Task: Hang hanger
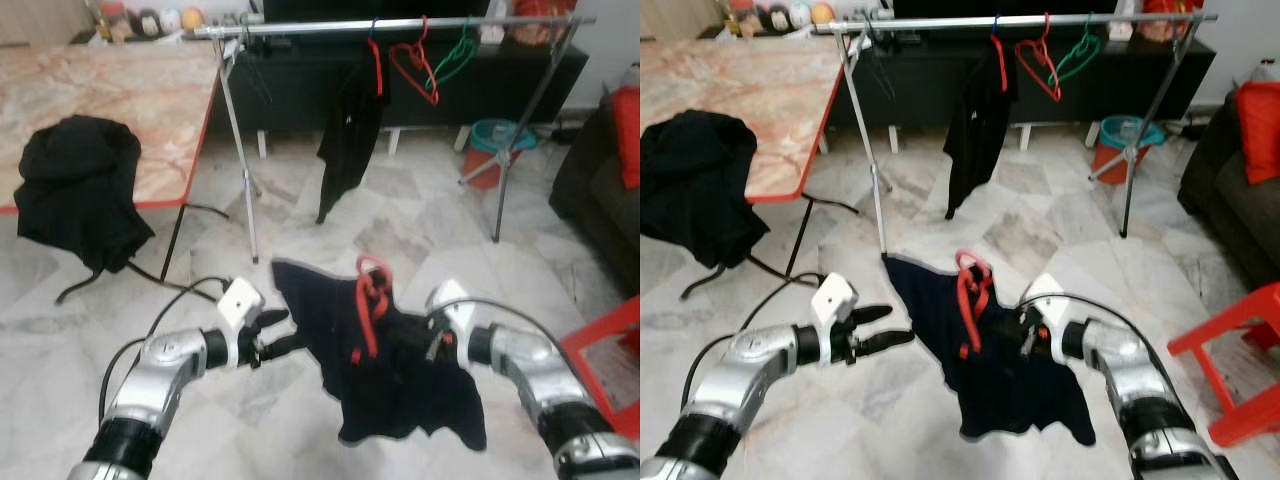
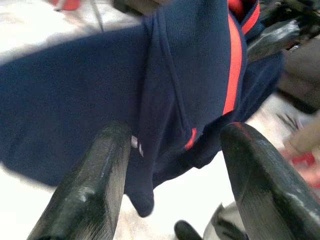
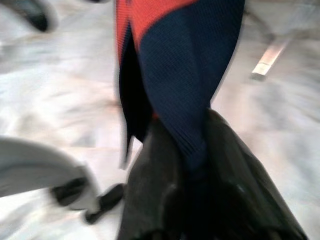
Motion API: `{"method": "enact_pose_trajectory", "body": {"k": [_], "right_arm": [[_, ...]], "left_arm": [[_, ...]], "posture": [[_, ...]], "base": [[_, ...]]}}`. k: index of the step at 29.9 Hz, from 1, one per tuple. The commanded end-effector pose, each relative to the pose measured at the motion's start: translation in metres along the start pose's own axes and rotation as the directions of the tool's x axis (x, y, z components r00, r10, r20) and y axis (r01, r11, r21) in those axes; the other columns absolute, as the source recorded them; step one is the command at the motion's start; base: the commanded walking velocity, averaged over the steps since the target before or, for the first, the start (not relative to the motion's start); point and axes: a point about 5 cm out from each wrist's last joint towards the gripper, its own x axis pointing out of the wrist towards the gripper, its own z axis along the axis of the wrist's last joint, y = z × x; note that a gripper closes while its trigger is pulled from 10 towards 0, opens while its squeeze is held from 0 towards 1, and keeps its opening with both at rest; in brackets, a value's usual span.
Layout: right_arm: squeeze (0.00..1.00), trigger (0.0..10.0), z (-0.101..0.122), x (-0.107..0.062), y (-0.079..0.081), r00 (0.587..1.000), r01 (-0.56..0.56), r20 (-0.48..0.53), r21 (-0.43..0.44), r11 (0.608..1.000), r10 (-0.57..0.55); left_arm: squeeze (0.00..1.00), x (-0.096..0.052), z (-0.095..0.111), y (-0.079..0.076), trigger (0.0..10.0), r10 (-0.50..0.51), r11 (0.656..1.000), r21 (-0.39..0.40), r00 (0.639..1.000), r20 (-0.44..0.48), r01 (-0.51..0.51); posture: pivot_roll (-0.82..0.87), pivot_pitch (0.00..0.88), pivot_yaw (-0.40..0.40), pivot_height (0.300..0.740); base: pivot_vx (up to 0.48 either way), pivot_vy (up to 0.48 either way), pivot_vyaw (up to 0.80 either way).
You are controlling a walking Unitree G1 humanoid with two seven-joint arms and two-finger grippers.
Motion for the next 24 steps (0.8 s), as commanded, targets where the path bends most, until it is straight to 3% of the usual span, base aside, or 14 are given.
{"method": "enact_pose_trajectory", "body": {"k": [1, 6, 9, 13, 16, 24], "right_arm": [[0.0, 10.0, 0.011, -0.005, 0.0, 0.998, -0.057, 0.032, -0.028, 0.998, 0.058], [0.0, 10.0, 0.006, -0.012, 0.002, 0.992, -0.126, -0.024, -0.05, 0.991, 0.125], [0.0, 10.0, 0.002, -0.015, 0.004, 0.984, -0.173, -0.034, -0.013, 0.985, 0.172], [0.0, 10.0, 0.002, -0.015, 0.006, 0.978, -0.204, -0.044, -0.022, 0.979, 0.203], [0.0, 10.0, 0.0, -0.009, 0.014, 0.958, -0.283, -0.047, -0.011, 0.959, 0.283], [0.0, 10.0, 0.001, 0.0, 0.027, 0.917, -0.396, -0.055, -0.03, 0.918, 0.394]], "left_arm": [[0.0, -0.001, 0.005, -0.007, 10.0, -0.076, 0.997, 0.013, 0.997, -0.004, 0.076], [0.0, -0.006, 0.017, -0.008, 10.0, -0.123, 0.992, 0.03, 0.992, -0.004, 0.123], [0.0, -0.008, 0.025, -0.009, 10.0, -0.147, 0.988, 0.047, 0.989, -0.005, 0.148], [0.0, -0.012, 0.03, -0.018, 10.0, -0.246, 0.969, 0.029, 0.969, -0.009, 0.246], [0.0, -0.009, 0.024, -0.029, 10.0, -0.345, 0.938, 0.015, 0.937, -0.061, 0.346], [0.0, 0.008, 0.012, -0.035, 10.0, -0.365, 0.929, 0.013, 0.921, -0.137, 0.37]], "posture": [[0.03, 0.042, -0.024, 0.74], [0.04, 0.033, -0.03, 0.74], [0.04, 0.025, -0.034, 0.74], [0.04, 0.008, -0.032, 0.74], [0.05, 0.0, -0.035, 0.74], [0.05, 0.0, -0.037, 0.74]], "base": [[0.0, 0.0, 0.0], [0.0, 0.0, 0.0], [0.0, 0.0, 0.0], [0.0, 0.0, 0.0], [0.0, 0.0, 0.0], [0.0, 0.0, 0.0]]}}
